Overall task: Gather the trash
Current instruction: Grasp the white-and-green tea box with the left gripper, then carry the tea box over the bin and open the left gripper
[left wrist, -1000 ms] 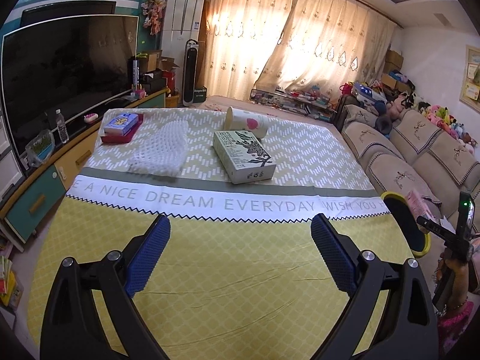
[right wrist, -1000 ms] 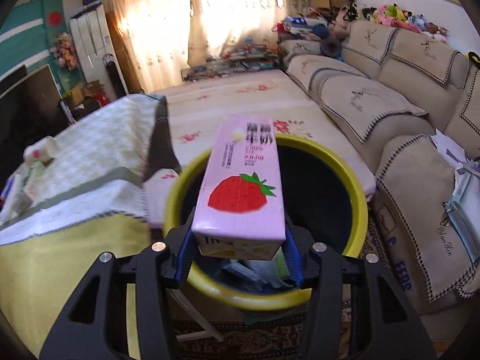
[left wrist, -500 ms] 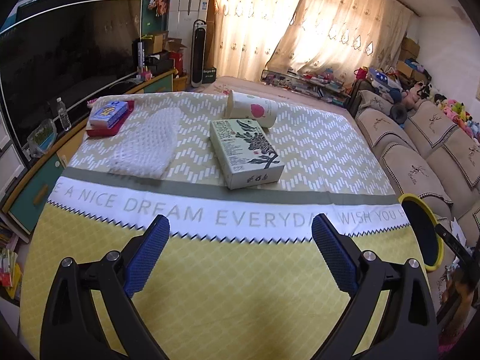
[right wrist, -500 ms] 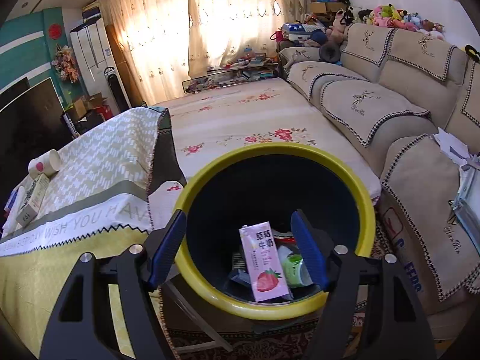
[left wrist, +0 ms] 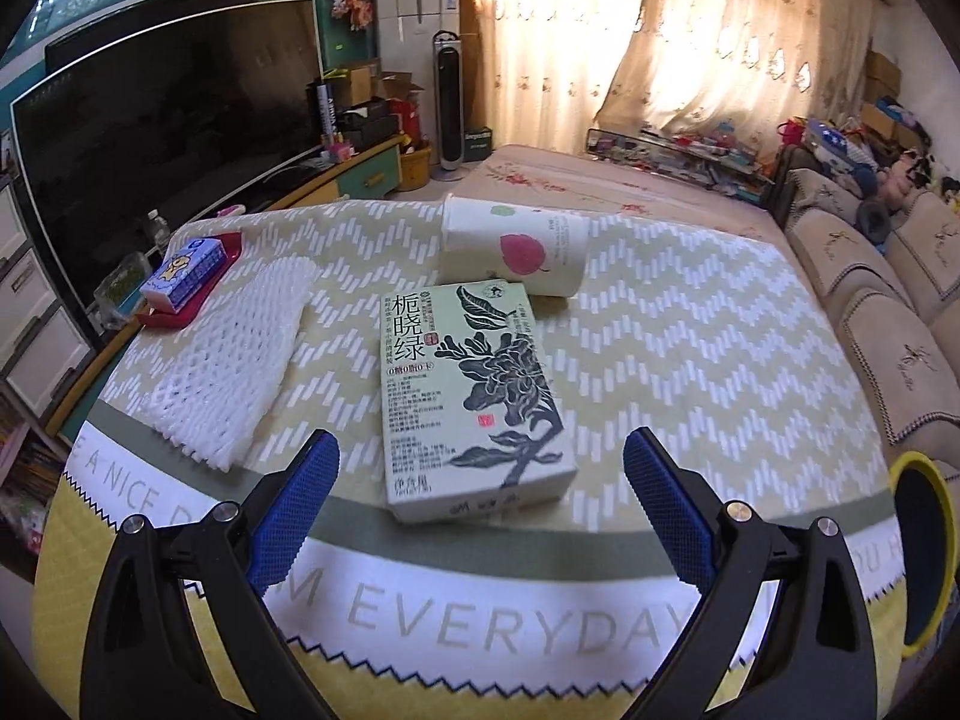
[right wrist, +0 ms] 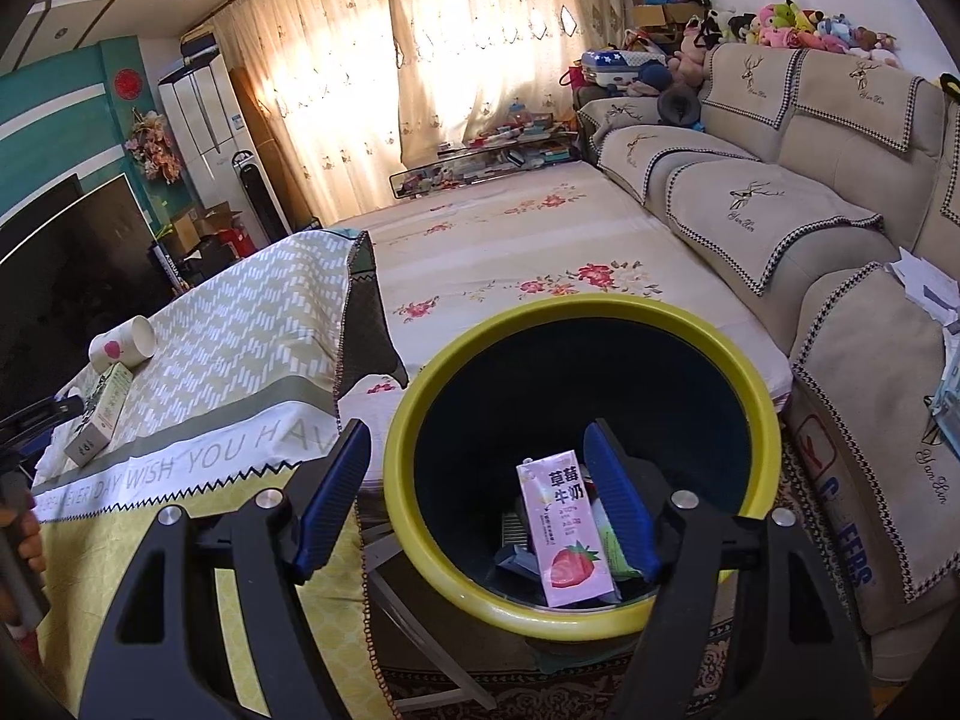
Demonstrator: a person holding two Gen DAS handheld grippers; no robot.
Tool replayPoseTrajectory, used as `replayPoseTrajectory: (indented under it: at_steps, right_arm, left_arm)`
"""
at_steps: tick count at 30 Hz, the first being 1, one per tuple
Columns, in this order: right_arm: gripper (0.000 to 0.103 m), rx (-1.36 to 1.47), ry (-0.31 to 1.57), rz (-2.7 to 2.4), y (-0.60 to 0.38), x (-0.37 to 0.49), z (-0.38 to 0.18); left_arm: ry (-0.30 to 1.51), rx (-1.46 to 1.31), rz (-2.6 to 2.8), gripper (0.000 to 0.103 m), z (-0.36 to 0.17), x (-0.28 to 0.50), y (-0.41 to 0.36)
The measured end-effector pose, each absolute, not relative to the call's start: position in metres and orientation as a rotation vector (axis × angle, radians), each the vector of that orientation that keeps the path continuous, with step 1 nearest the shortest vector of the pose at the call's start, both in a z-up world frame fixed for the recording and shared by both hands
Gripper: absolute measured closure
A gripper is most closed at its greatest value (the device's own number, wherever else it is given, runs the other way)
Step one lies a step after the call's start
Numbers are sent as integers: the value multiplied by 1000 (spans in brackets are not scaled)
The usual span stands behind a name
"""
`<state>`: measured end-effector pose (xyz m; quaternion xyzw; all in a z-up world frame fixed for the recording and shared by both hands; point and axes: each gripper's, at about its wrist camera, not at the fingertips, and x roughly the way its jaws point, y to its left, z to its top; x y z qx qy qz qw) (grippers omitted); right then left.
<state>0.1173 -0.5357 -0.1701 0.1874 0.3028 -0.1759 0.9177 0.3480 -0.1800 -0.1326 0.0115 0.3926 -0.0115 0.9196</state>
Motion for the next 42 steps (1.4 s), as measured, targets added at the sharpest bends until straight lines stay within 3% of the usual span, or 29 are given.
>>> replayPoseTrajectory:
  at_steps: [10,15,19,26,42]
  right_arm:
    - [32,405,616,-336,-538,118,-169]
    - [31,416,620,-330,-539,118,-171]
    - [31,420,619,-330,-540,116,-171]
    - [31,424,618,-324,-540,115,-169]
    - [31,437,587,-324,-537,93,-160]
  left_arm:
    - [864,54,34,9,-153,379,-191]
    - [865,85,55,15,-160,386,-197]
    - [909,62,62,25,-167,394,-192]
    - [924,47,62,30,-168,394,-185]
    - [817,65,-135,31,-117,267,-172]
